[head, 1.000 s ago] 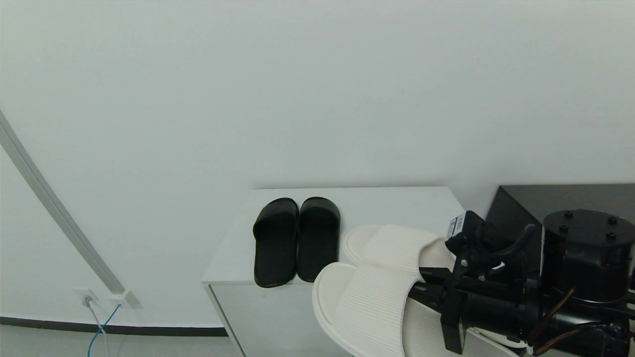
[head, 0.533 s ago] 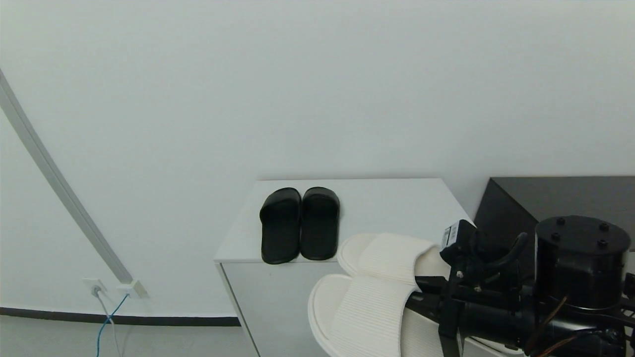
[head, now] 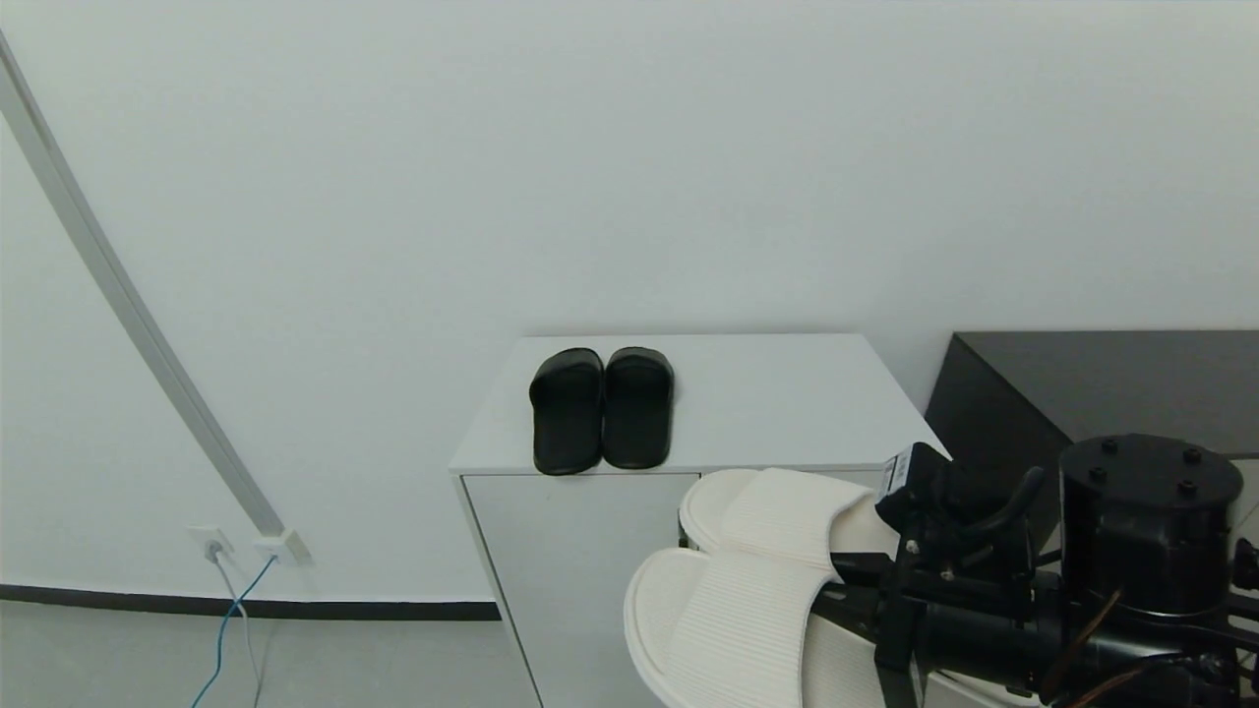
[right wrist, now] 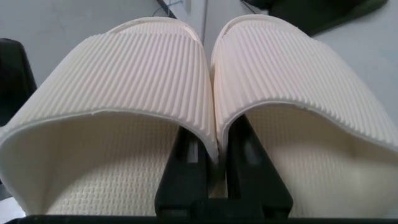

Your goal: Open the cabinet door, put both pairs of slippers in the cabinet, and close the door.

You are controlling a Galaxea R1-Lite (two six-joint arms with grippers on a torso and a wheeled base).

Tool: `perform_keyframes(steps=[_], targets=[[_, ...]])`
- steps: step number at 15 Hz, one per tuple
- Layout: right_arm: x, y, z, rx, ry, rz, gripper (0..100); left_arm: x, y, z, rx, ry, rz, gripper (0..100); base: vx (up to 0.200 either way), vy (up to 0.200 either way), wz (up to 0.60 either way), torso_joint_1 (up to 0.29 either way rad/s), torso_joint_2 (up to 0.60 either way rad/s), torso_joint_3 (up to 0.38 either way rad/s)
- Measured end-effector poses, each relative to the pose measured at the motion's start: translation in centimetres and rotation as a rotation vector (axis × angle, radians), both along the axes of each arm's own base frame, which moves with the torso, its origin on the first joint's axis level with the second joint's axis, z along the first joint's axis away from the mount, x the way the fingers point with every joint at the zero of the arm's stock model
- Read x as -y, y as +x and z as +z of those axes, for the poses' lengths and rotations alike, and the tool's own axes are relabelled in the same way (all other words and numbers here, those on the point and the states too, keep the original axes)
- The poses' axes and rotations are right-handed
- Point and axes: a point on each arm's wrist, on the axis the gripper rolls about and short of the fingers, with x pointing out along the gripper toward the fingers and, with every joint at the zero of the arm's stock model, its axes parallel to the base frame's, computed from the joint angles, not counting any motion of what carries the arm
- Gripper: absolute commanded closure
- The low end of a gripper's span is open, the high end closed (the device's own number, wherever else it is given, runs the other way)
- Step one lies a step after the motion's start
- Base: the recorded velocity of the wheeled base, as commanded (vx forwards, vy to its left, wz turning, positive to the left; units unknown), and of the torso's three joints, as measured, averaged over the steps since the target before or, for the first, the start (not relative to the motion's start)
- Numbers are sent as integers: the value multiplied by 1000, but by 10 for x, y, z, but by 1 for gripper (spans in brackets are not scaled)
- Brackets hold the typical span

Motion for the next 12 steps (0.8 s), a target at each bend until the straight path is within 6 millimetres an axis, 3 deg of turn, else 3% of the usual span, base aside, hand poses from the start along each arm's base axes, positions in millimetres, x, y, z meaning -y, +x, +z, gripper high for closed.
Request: perform_keyframes(steps=[7, 8, 12], targets=[[2, -4, -1, 3, 9, 5, 100, 0, 0, 0, 0, 0, -1, 100, 0, 0, 0, 0, 0, 0], [2, -4, -1, 3, 8, 6, 100, 0, 0, 0, 0, -5, -1, 0, 0, 0, 0, 0, 0, 0], [2, -5, -2, 2, 6, 9, 100, 0, 0, 0, 0, -9, 0, 0, 0, 0, 0, -45, 104, 61]])
